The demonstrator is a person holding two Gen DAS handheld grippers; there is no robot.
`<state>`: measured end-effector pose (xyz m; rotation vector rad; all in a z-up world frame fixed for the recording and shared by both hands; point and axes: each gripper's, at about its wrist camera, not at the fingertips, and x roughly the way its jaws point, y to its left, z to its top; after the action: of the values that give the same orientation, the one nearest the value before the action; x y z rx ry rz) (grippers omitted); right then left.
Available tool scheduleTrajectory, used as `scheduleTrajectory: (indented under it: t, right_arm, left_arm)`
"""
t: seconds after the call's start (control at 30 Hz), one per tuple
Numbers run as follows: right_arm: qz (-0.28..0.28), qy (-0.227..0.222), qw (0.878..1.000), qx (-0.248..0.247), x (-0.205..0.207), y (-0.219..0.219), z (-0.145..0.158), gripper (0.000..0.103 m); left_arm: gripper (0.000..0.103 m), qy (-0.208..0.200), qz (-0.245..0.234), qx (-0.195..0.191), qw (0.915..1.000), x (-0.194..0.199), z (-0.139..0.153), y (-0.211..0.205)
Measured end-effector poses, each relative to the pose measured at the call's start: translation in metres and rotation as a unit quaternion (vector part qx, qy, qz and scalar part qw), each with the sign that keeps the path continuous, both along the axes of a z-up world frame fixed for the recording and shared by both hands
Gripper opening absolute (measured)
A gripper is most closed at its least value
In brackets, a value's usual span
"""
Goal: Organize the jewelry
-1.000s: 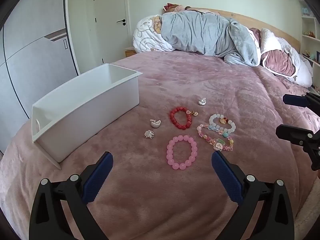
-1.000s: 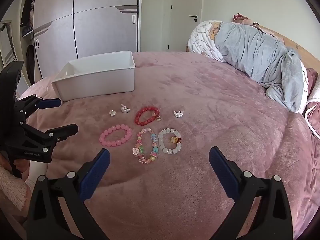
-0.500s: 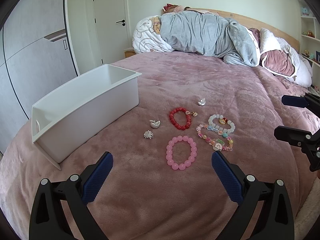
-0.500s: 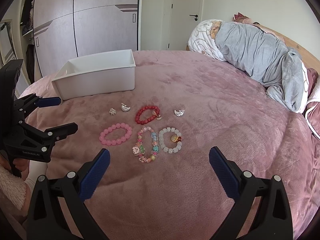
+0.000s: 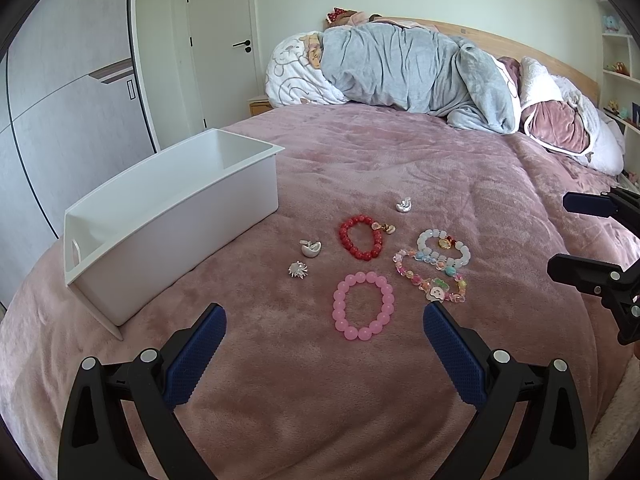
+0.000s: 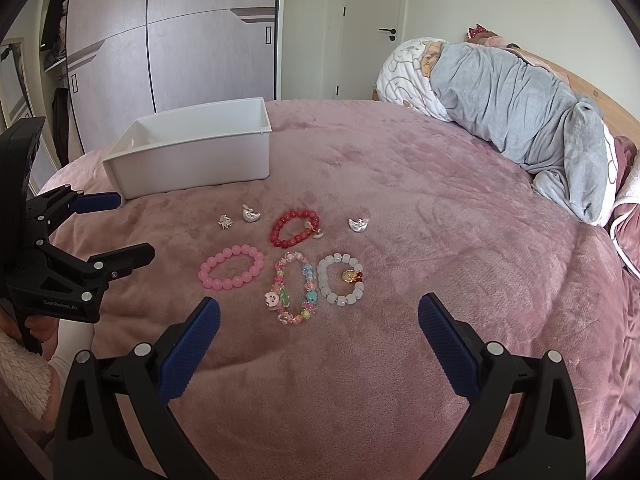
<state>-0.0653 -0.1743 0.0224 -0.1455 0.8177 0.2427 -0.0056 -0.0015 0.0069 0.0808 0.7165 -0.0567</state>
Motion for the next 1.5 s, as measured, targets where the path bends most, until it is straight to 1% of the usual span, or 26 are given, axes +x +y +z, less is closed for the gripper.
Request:
scheduleTrajectory:
  t: [1.3, 1.5]
  right_arm:
    - [0.000, 0.003, 1.000, -0.001, -0.0005, 0.0004, -0.0035, 0.098]
    - [-0.002, 0.006, 1.000, 0.002, 0.0021, -0.0008, -0.0050, 0.098]
  left_arm:
    - [0.100, 0.000, 0.000, -0.001, 1.0000, 0.0001, -0.0011, -0.0002]
    - [0.100, 0.007, 0.004, -0.005, 1.0000, 0.0016, -0.0028, 0.0002]
